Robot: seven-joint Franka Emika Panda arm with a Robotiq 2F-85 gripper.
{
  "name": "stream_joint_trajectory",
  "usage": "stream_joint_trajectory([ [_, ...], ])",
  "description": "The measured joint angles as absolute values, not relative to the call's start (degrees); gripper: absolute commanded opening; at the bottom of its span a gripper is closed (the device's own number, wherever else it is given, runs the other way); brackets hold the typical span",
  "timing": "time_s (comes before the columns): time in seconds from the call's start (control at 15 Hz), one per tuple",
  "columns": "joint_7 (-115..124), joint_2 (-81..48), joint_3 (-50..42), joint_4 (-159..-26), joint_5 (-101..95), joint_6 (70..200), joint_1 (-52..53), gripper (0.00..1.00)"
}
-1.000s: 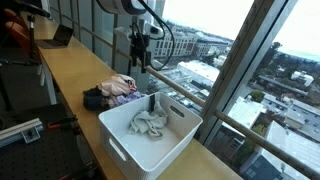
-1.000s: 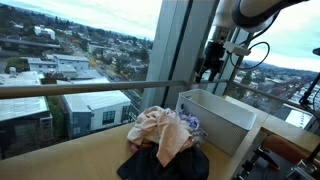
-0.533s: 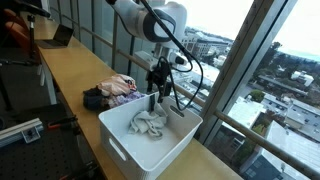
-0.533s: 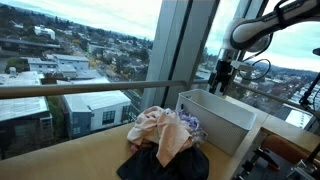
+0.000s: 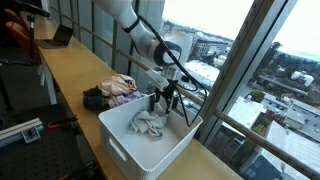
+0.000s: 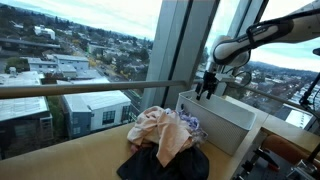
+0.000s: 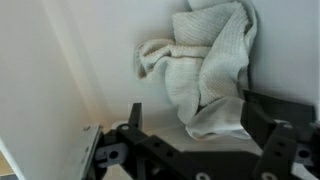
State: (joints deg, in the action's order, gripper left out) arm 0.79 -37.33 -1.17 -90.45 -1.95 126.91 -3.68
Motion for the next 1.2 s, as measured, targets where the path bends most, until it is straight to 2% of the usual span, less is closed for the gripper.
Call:
stream_joint_trajectory([
  [0.73, -0.17, -52.95, -0.19, -81.84, -1.58, 127.17, -3.78, 1.0],
  [0.8, -0.17, -53.87, -0.18, -81.41, -1.58, 127.17, -3.77, 0.94],
  [0.87, -0.17, -54.86, -0.19, -80.9, -1.58, 127.17, -3.8, 0.72],
  [1.0, -0.17, -56.75, -0.44, -79.67, -1.58, 127.11, -3.85, 0.68],
  [1.2, -0.17, -58.38, -0.85, -78.27, -1.58, 126.63, -4.12, 0.46],
])
